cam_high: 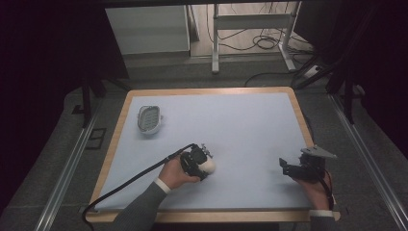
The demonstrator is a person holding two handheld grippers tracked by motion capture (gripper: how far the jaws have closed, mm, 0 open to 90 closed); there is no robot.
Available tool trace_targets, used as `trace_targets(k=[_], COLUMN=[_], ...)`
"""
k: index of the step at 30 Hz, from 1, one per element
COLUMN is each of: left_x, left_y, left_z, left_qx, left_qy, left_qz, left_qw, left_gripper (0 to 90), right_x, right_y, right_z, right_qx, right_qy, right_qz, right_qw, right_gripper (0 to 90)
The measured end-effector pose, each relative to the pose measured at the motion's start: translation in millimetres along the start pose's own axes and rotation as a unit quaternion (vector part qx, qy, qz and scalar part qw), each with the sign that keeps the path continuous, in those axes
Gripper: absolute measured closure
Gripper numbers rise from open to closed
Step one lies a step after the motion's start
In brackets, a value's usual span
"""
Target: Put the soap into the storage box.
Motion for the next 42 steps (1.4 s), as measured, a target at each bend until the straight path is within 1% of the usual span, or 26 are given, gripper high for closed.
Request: trace_targets(k=[5, 11, 16, 17, 18, 20, 21, 22, 23, 28, 32, 34, 35, 37, 38, 39, 40, 42], left_x=[1.5, 8.0, 21.0, 21.0, 26.1, 28.8, 33.1, 33.1, 36.2, 44.1, 53.0, 54.3, 58.4, 60.0, 63.4, 63.4, 65.3, 67.2], left_y=[-1.1, -7.0, -16.2, -16.2, -19.7, -21.9, -24.9, -24.9, -26.9, -33.5, -40.5, -42.0, -46.3, -47.9, -52.3, -52.3, -55.3, -58.2], left_z=[-0.9, -1.9, -1.0, -1.0, -0.4, -0.3, 0.7, 0.7, 1.8, 2.3, 3.0, 2.9, 2.4, 2.2, 1.8, 1.8, 2.1, 2.1], left_qx=[-0.001, 0.009, 0.027, 0.027, 0.033, 0.033, 0.037, 0.037, 0.042, 0.045, 0.051, 0.052, 0.053, 0.056, 0.057, 0.057, 0.060, 0.062], left_qy=[0.000, 0.010, 0.034, 0.034, 0.041, 0.043, 0.050, 0.050, 0.056, 0.060, 0.068, 0.070, 0.070, 0.071, 0.073, 0.073, 0.076, 0.077], left_qz=[-0.001, -0.003, 0.001, 0.001, 0.004, 0.007, 0.009, 0.009, 0.010, 0.013, 0.017, 0.019, 0.023, 0.025, 0.028, 0.028, 0.031, 0.033], left_qw=[1.0000, 0.9999, 0.9990, 0.9990, 0.9986, 0.9985, 0.9980, 0.9980, 0.9975, 0.9971, 0.9962, 0.9960, 0.9958, 0.9956, 0.9953, 0.9953, 0.9948, 0.9946], left_gripper=[49.4, 49.5, 49.5, 49.5, 49.5, 49.5, 49.5, 49.5, 49.5, 49.5, 49.5, 49.5, 49.5, 49.5, 49.5, 49.5, 49.5, 49.5], right_x=[2.0, 2.6, 2.5, 2.6, 2.7, 2.7, 2.8, 2.8, 2.5, 2.4, 1.9, 1.9, 2.0, 2.0, 1.7, 1.5, 1.4, 1.3], right_y=[1.1, 3.0, 4.9, 4.8, 4.7, 3.9, 3.6, 3.6, 3.2, 3.7, 4.4, 4.1, 3.6, 3.3, 3.0, 2.9, 2.8, 2.9], right_z=[1.3, 1.7, 1.2, 1.3, 1.5, 1.7, 1.7, 1.7, 1.8, 1.6, 0.7, 0.8, 1.2, 1.4, 1.3, 1.1, 1.0, 0.8], right_qx=[-0.002, -0.003, -0.007, -0.007, -0.007, -0.007, -0.005, -0.005, -0.004, -0.005, -0.004, -0.004, -0.004, -0.003, -0.003, -0.003, -0.003, -0.003], right_qy=[0.004, 0.005, 0.004, 0.005, 0.005, 0.005, 0.005, 0.005, 0.006, 0.006, 0.004, 0.004, 0.005, 0.005, 0.005, 0.004, 0.004, 0.004], right_qz=[-0.002, -0.004, -0.010, -0.010, -0.009, -0.008, -0.007, -0.007, -0.007, -0.007, -0.008, -0.008, -0.008, -0.007, -0.008, -0.008, -0.007, -0.007], right_qw=[1.0000, 1.0000, 0.9999, 0.9999, 0.9999, 0.9999, 1.0000, 1.0000, 1.0000, 0.9999, 1.0000, 0.9999, 1.0000, 1.0000, 1.0000, 1.0000, 1.0000, 1.0000], right_gripper=[5.1, 5.2, 5.1, 5.1, 5.1, 5.1, 5.1, 5.1, 5.1, 5.1, 5.1, 5.1, 5.1, 5.1, 5.1, 5.1, 5.1, 5.1])
Point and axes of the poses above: each handheld gripper's, and its own axes: x roughly backward along the jaws, z roughly out of its top, y roughly to its right, the point moved 10 cm from there along -x, roughly forward along the jaws, and after that the axes turned 5 degrees about y, right-handed, at the moved point
